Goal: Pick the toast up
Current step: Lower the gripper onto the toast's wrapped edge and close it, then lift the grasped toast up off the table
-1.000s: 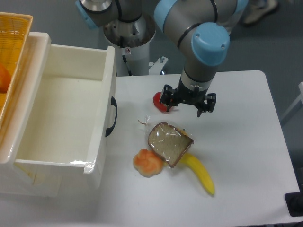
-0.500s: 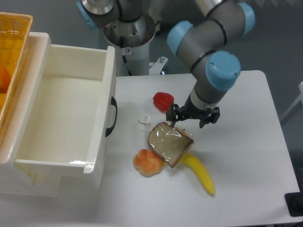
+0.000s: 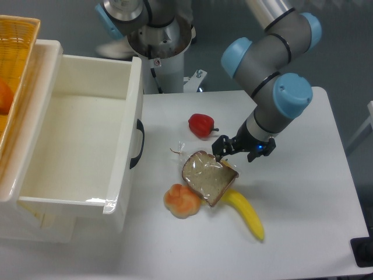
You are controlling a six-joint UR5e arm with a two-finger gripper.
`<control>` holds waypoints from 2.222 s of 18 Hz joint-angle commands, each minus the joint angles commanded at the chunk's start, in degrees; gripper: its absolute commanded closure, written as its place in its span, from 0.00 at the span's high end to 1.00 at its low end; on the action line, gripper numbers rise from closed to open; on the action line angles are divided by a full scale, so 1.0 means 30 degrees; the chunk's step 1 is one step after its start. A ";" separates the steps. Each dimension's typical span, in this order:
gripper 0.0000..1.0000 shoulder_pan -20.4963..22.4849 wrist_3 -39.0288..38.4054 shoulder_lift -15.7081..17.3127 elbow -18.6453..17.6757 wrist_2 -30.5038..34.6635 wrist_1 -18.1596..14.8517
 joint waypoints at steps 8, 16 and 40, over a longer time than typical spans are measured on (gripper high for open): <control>1.00 -0.0029 0.0088 -0.0997 0.0264 -0.0384 0.0588; 1.00 -0.0175 0.0146 -0.1027 0.0205 -0.1027 0.0617; 0.33 -0.0410 0.0147 -0.0998 -0.0059 -0.0940 0.0617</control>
